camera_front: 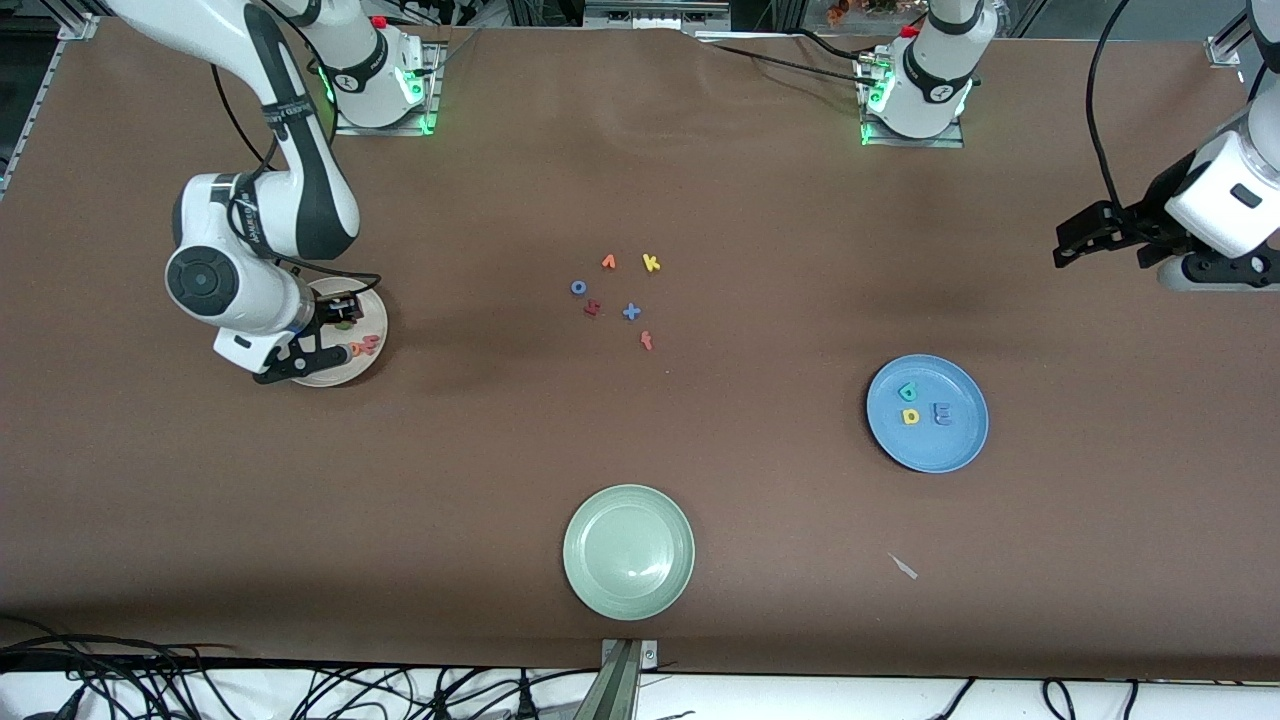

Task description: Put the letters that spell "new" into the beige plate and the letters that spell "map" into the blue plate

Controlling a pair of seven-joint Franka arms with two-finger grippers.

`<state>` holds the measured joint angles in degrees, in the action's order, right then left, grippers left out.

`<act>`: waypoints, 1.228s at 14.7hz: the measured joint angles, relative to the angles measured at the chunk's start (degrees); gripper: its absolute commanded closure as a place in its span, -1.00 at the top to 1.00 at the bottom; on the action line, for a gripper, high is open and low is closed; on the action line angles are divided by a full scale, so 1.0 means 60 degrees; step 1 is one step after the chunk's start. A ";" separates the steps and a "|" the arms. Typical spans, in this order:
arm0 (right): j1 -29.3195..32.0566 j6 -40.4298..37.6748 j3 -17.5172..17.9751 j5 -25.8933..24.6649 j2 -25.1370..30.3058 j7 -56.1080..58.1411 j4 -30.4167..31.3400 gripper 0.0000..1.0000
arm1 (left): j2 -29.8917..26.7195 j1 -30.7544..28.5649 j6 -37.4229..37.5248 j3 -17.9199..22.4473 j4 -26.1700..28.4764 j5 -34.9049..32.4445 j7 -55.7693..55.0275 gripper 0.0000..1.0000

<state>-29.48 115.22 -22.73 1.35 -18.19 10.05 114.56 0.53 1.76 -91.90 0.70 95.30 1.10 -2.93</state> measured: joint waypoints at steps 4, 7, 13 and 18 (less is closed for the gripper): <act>-0.0208 -0.2561 0.0028 0.0015 0.0009 -0.0326 -0.1954 1.00 | 0.0096 0.0018 0.0038 0.0003 -0.0101 0.0000 0.0000 1.00; -0.0222 -0.3927 0.0027 0.0015 0.0007 -0.0359 -0.2878 1.00 | 0.0101 0.0002 0.0061 0.0006 -0.0123 -0.0001 0.0000 1.00; 0.0400 -0.5159 0.0786 0.0143 0.0073 -0.0351 -0.4358 1.00 | 0.0105 -0.0032 0.0116 0.0026 -0.0360 -0.0001 0.0000 1.00; 0.3502 -0.5174 0.3852 -0.0513 0.0905 -0.0351 -0.4520 1.00 | 0.0105 0.0016 0.0180 -0.0010 -0.0567 -0.0001 0.0000 1.00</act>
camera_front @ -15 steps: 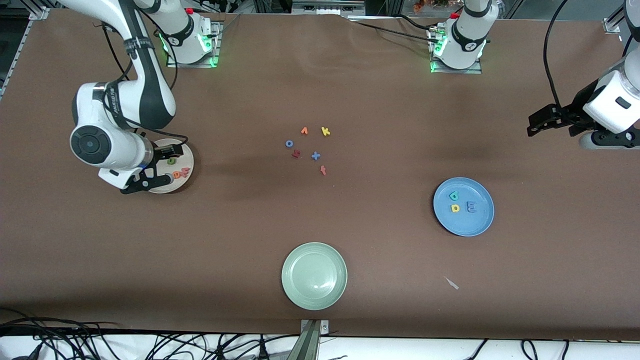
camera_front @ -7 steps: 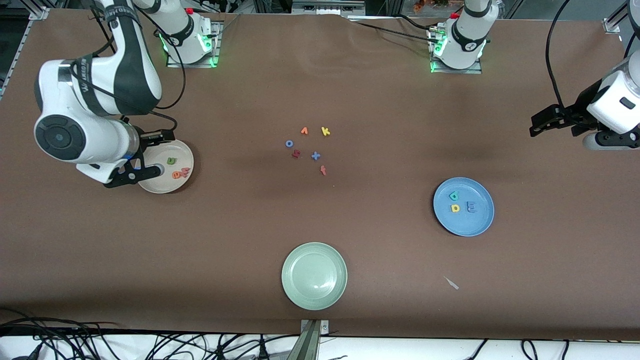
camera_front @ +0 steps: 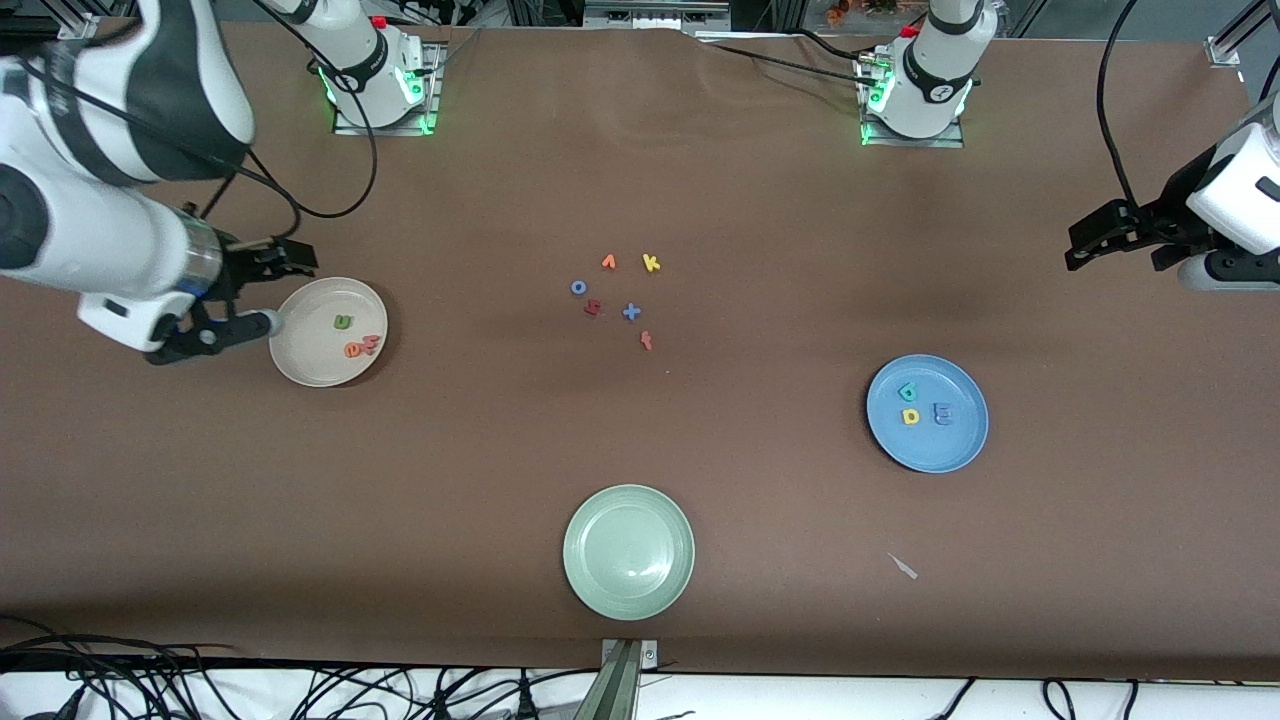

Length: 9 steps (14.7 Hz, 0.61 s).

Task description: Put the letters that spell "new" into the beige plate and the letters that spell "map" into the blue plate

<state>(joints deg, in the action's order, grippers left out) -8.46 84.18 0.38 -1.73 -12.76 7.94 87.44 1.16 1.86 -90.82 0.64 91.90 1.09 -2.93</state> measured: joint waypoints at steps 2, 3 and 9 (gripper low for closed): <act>0.0262 -0.0055 0.0187 -0.0099 0.0408 -0.0001 -0.0003 1.00 | 0.0002 0.0002 0.0048 0.0000 -0.0003 0.0000 0.0000 1.00; 0.0432 -0.0072 0.0292 -0.0101 0.0585 -0.0001 -0.0003 1.00 | 0.0002 0.0006 0.0060 0.0000 -0.0004 0.0000 0.0000 1.00; 0.1346 -0.0091 0.0705 -0.0103 0.0988 -0.0001 -0.0002 1.00 | 0.0002 0.0052 0.0083 -0.0207 -0.0050 0.0000 0.0000 1.00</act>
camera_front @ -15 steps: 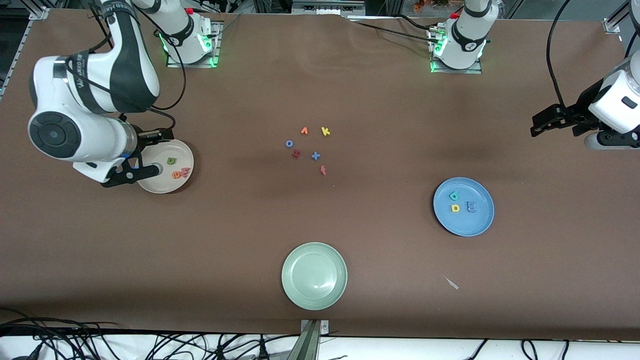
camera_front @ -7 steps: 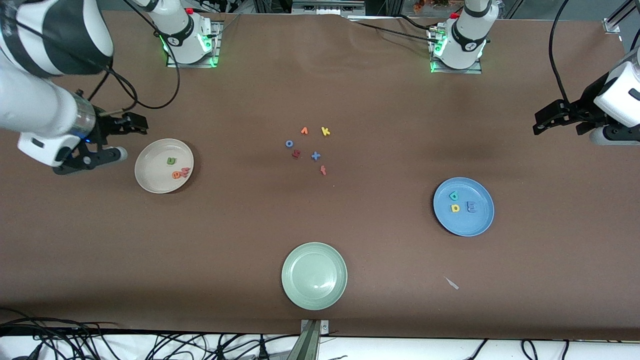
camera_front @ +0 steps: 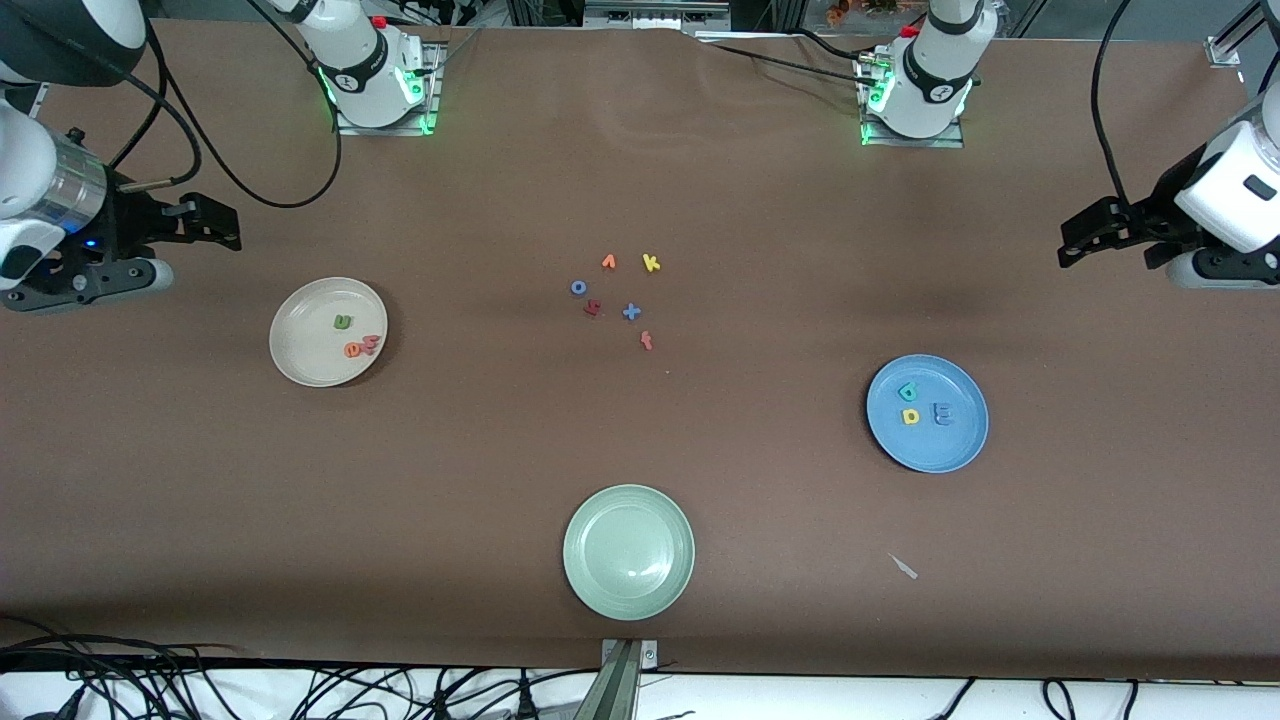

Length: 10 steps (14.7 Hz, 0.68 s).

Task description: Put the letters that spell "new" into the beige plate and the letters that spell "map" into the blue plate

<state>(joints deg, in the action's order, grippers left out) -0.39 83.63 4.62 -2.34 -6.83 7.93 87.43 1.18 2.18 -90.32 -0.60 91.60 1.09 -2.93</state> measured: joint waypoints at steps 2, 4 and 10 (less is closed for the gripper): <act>0.0159 0.0004 0.0138 0.0000 0.0000 -0.0003 0.0000 1.00 | 0.0000 0.0012 0.0003 -0.0069 -0.0045 0.0000 0.0000 1.00; 0.0209 0.0005 0.0191 0.0000 0.0001 -0.0007 0.0000 1.00 | 0.0001 -0.0008 0.0005 -0.0053 -0.0056 0.0000 0.0000 1.00; 0.0211 0.0015 0.0230 -0.0007 0.0001 -0.0327 0.0001 1.00 | 0.0170 0.0032 0.0019 -0.0081 -0.0056 0.0000 0.0000 1.00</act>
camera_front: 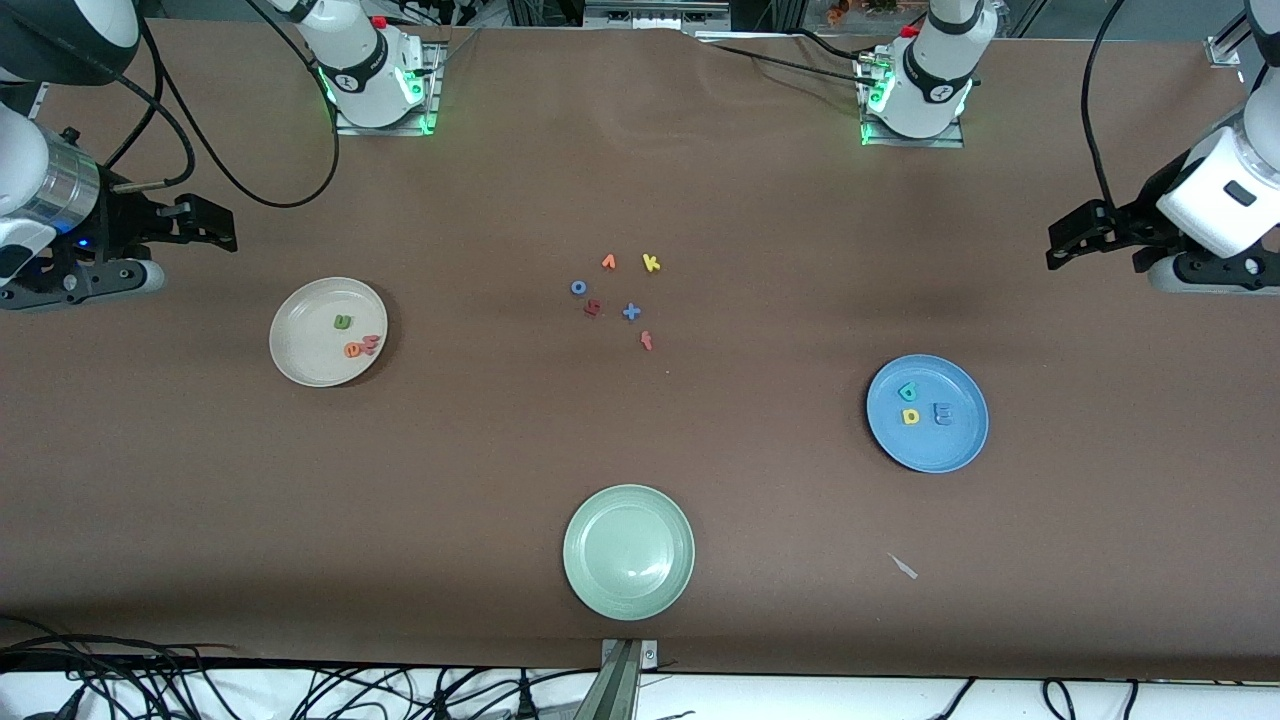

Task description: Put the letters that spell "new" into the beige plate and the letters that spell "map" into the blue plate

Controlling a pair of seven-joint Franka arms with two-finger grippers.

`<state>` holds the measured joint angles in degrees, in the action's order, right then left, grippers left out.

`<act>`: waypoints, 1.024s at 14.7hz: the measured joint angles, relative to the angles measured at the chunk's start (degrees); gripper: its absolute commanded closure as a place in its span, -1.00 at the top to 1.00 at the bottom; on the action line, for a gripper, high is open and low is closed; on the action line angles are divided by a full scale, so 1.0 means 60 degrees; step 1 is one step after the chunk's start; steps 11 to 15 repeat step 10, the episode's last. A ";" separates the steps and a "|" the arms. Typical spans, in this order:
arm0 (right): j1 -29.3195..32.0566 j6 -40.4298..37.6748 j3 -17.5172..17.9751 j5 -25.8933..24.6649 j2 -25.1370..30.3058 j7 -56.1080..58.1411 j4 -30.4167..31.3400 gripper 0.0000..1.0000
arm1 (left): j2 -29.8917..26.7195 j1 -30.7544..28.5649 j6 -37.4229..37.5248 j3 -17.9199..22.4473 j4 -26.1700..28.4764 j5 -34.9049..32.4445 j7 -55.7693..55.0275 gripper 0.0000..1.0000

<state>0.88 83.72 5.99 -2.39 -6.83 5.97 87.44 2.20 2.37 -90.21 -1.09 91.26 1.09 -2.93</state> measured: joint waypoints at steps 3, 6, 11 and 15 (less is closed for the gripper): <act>0.0000 0.0048 0.0005 0.0000 0.0000 -0.0140 0.0000 1.00 | 0.0114 0.0007 -0.0012 -0.0007 -0.0009 0.0000 0.0000 1.00; 0.0000 0.0062 0.0006 0.0000 0.0000 -0.0165 0.0000 1.00 | 0.0224 -0.0017 -0.0022 0.0022 -0.0061 0.0000 0.0000 1.00; 0.0000 0.0124 0.0007 0.0000 0.0000 -0.0202 0.0000 1.00 | 0.0263 -0.0050 -0.0022 0.0030 -0.0109 0.0000 0.0000 1.00; 0.0000 0.0124 0.0007 0.0000 0.0000 -0.0202 0.0000 1.00 | 0.0263 -0.0050 -0.0022 0.0030 -0.0109 0.0000 0.0000 1.00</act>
